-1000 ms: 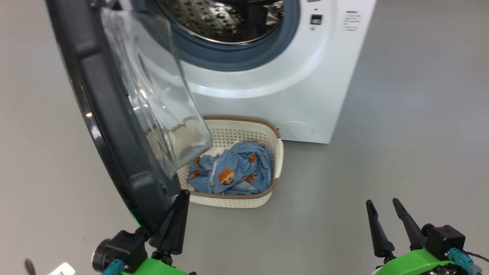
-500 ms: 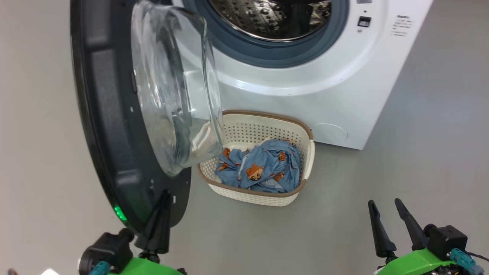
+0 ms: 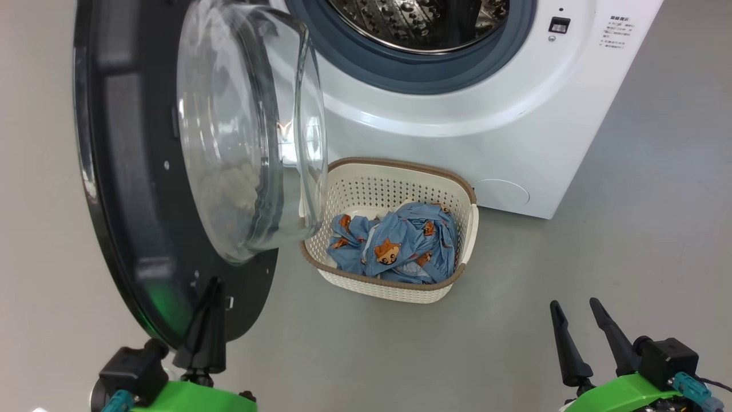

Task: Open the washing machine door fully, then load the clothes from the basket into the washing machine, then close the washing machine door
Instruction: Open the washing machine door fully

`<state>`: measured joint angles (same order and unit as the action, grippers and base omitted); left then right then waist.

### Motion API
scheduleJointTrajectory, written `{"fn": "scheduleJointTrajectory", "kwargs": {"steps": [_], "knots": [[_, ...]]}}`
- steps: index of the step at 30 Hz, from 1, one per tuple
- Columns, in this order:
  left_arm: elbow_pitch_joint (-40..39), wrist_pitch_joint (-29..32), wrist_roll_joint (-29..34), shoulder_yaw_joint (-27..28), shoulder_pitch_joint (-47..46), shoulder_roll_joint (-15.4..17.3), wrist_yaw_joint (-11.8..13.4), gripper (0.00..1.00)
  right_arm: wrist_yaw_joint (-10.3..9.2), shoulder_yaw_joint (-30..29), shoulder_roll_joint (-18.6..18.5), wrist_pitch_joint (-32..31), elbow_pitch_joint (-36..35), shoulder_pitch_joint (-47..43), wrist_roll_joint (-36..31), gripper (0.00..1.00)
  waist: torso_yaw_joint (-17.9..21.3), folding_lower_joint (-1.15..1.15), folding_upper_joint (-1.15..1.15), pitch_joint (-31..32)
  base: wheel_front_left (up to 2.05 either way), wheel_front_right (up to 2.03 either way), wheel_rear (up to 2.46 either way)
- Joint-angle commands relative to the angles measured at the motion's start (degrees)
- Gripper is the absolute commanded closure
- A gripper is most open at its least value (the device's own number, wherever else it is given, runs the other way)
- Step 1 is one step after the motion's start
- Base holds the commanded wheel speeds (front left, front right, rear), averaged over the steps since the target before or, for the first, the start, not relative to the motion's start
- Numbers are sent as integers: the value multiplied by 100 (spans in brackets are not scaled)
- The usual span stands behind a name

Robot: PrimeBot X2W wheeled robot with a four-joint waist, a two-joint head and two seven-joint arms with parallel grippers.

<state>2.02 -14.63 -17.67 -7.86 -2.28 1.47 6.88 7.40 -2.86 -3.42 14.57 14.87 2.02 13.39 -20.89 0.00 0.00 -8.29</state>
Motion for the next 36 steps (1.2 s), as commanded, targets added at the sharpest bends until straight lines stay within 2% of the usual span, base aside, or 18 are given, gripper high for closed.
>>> {"fn": "scheduleJointTrajectory", "kwargs": {"steps": [1, 10, 22, 36], "knots": [[-140, -37, -42, 320, -116, 141, 84, 100, 9, 146, -50, 43, -112, 71, 67, 0, 24, 0, 0, -8, 0, 0, 0], [-56, -37, -192, 655, -80, 141, 209, 100, 9, 138, -48, 43, -102, 67, 76, 0, 71, 0, 0, -5, 0, 0, 0], [159, -37, -296, 1155, -240, 141, 215, 100, 9, 173, -72, 43, -120, 114, 79, 0, 175, 0, 0, -118, 0, 0, 0], [719, -37, -348, 2428, -807, 141, 228, 100, 9, 178, -142, 43, -115, 218, 107, 0, 451, 0, 0, -269, 0, 0, 0]]}}
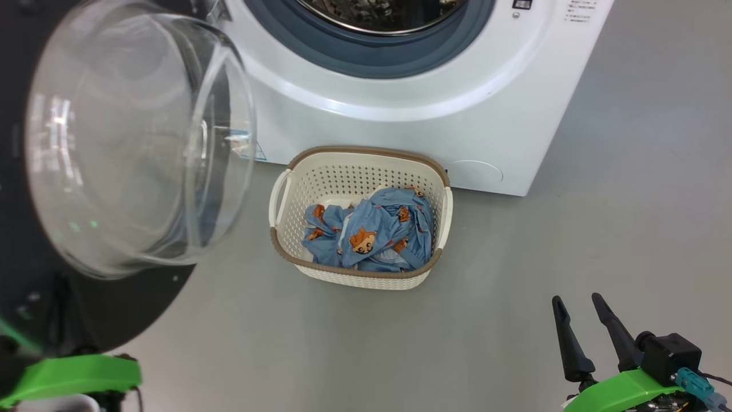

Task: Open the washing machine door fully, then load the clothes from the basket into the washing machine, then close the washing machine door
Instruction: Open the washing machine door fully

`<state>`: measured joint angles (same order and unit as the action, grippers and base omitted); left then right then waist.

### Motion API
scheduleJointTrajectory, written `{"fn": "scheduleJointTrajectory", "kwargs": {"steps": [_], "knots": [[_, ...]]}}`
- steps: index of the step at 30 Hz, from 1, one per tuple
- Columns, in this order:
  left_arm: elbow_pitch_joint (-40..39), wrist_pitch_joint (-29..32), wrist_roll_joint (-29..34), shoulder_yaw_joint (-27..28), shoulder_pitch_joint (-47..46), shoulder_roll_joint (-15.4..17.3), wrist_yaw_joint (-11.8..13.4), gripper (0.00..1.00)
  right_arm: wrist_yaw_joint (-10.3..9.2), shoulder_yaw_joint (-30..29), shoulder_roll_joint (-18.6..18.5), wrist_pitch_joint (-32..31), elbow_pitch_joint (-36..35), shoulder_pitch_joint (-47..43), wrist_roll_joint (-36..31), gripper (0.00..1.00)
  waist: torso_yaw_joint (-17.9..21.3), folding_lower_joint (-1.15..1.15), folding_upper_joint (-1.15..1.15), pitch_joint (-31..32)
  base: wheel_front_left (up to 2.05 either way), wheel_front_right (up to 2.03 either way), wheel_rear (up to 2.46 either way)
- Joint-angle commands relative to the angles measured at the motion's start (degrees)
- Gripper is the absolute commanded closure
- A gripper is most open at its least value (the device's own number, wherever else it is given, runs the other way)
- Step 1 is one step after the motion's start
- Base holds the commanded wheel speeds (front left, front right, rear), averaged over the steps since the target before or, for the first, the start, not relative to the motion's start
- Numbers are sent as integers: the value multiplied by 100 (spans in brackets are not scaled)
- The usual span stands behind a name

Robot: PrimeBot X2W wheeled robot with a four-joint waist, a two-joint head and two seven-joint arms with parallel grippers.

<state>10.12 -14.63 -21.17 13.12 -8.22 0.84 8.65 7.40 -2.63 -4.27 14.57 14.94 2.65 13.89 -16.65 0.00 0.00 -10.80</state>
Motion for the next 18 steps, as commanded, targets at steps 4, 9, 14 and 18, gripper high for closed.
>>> {"fn": "scheduleJointTrajectory", "kwargs": {"steps": [4, 9, 14, 18], "knots": [[91, -37, 106, 751, -420, 208, -88, 100, 9, 161, -72, 43, -135, 168, 57, 0, 90, 0, 0, -48, 0, 0, 0], [377, -37, 190, 1192, -670, 272, -207, 100, 9, 171, -93, 43, -125, 196, 60, 0, 149, 0, 0, -70, 0, 0, 0], [754, -37, 299, 1650, -983, 377, -328, 100, 9, 167, -110, 43, -137, 207, 53, 0, 210, 0, 0, -108, 0, 0, 0], [996, -37, 328, 2061, -1243, 451, -347, 100, 9, 169, -133, 43, -145, 220, 53, 0, 255, 0, 0, -149, 0, 0, 0]]}}
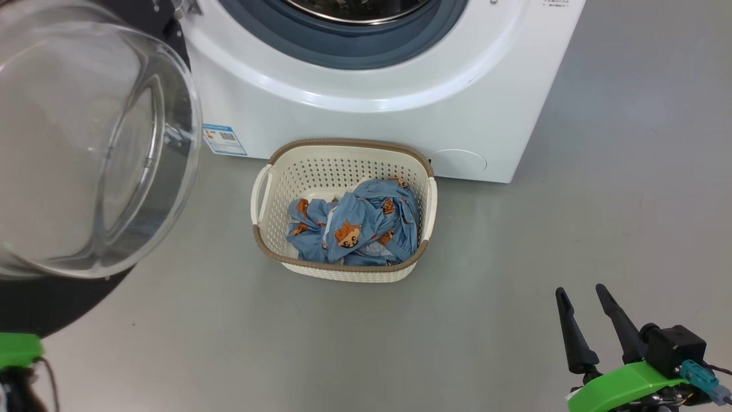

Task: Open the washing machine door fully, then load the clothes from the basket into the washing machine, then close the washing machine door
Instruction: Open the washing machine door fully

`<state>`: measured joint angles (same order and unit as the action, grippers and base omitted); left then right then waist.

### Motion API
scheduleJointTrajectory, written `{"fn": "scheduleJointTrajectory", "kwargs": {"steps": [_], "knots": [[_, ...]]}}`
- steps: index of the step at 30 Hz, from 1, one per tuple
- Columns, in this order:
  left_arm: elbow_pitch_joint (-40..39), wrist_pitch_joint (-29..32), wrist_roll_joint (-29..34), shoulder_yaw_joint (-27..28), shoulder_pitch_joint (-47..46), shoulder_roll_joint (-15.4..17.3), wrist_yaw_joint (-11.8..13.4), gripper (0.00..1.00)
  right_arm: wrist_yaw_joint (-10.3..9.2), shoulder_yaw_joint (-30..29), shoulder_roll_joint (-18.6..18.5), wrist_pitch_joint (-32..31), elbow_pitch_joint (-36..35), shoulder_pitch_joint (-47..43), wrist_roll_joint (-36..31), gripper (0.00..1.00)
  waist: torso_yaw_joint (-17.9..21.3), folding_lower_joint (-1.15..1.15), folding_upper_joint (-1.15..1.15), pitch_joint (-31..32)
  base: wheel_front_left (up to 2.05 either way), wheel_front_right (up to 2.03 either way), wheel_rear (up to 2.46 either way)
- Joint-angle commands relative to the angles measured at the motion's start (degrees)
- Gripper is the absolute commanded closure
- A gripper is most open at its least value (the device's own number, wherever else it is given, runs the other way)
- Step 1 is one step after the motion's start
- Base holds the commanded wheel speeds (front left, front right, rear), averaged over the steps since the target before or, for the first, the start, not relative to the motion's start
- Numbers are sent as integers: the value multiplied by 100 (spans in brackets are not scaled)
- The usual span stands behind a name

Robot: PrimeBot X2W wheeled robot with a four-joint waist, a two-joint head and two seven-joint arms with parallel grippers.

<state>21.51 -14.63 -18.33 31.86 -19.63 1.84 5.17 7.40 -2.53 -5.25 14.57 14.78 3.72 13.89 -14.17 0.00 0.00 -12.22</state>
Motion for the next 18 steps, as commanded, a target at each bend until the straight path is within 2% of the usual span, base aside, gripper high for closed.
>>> {"fn": "scheduleJointTrajectory", "kwargs": {"steps": [1, 10, 18], "knots": [[-89, -37, 63, 279, -153, 384, -17, 100, 9, 163, -39, 43, -132, 116, 53, 0, 21, 0, 0, -17, 0, 0, 0], [226, -37, 383, 776, -489, 582, -245, 100, 9, 191, -51, 43, -117, 161, 76, 0, 172, 0, 0, -65, 0, 0, 0], [357, -37, 633, 1029, -644, 565, -399, 100, 9, 162, -50, 43, -95, 181, 89, 0, 229, 0, 0, -55, 0, 0, 0]]}}
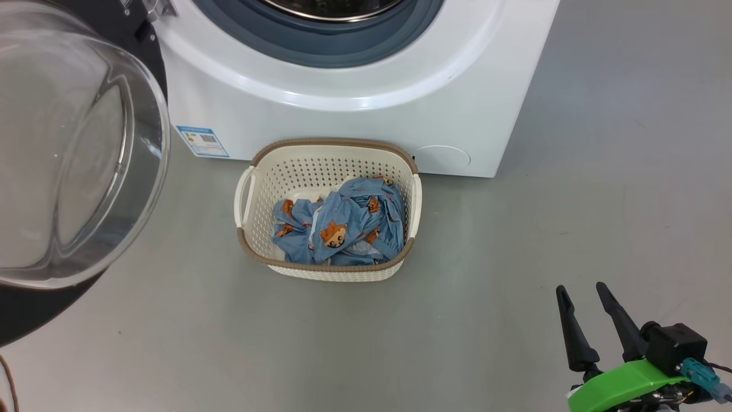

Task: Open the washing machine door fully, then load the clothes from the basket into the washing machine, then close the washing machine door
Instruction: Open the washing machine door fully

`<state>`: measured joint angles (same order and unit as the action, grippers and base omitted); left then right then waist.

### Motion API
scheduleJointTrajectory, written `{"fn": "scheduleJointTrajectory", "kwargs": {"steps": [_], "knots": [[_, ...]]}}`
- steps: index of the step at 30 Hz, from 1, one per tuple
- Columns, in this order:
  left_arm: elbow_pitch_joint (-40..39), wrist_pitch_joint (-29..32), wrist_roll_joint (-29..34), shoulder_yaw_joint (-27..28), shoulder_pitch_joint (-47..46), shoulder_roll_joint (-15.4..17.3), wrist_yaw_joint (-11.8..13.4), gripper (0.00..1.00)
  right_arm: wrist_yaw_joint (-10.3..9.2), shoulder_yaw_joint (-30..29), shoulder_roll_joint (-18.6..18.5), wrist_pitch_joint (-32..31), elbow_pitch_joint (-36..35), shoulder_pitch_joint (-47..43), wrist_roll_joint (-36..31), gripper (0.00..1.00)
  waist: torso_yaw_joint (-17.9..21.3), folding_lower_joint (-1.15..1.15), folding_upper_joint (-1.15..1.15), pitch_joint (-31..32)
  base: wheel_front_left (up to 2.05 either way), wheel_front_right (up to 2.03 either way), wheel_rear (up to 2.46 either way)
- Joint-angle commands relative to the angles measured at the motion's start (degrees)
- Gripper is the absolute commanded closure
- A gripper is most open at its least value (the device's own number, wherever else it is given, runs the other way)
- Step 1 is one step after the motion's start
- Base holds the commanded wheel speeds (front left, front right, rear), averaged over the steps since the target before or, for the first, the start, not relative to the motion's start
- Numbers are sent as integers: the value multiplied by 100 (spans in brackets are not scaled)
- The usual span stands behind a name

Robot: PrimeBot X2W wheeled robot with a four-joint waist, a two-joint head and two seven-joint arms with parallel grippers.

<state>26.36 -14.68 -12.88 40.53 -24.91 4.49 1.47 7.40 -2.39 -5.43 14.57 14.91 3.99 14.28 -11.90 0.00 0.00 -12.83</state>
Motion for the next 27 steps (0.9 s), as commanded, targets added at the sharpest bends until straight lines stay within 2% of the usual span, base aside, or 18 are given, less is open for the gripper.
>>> {"fn": "scheduleJointTrajectory", "kwargs": {"steps": [1, 10, 18, 23, 24, 25, 26, 27], "knots": [[-132, -32, 118, 183, -123, 287, -50, 100, 9, 142, -29, 43, -105, 154, 51, 0, 0, 0, 0, 14, 0, 0, 0], [-559, -32, 361, 256, 64, 12, -372, 100, 9, 96, 29, 43, -75, 116, 40, 0, -41, 0, 0, 147, 0, 0, 0], [-954, -32, 489, -64, 458, -148, -571, 100, 9, 76, 45, 43, -63, 71, 33, 0, -48, 0, 0, 286, 0, 0, 0], [-1082, -32, 170, -679, 787, -158, -532, 100, 9, 113, 48, 43, -74, 51, 20, 0, 13, 0, 0, 367, 0, 0, 0], [-1211, -32, 36, -1047, 961, -159, -430, 100, 9, 119, 47, 43, -78, 40, 19, 0, 38, 0, 0, 394, 0, 0, 0], [-1285, -32, -25, -1249, 1055, -159, -375, 74, 9, 121, 46, 43, -82, 33, 13, 0, 49, 0, 0, 407, 0, 0, 0], [-1380, -32, -90, -1425, 1145, -159, -296, 52, 9, 126, 46, 43, -83, 25, 7, 0, 61, 0, 0, 424, 0, 0, 0], [-1480, -32, -149, -1594, 1234, -160, -228, 10, 9, 129, 47, 43, -81, 17, 5, 0, 74, 0, 0, 441, 0, 0, 0]]}}
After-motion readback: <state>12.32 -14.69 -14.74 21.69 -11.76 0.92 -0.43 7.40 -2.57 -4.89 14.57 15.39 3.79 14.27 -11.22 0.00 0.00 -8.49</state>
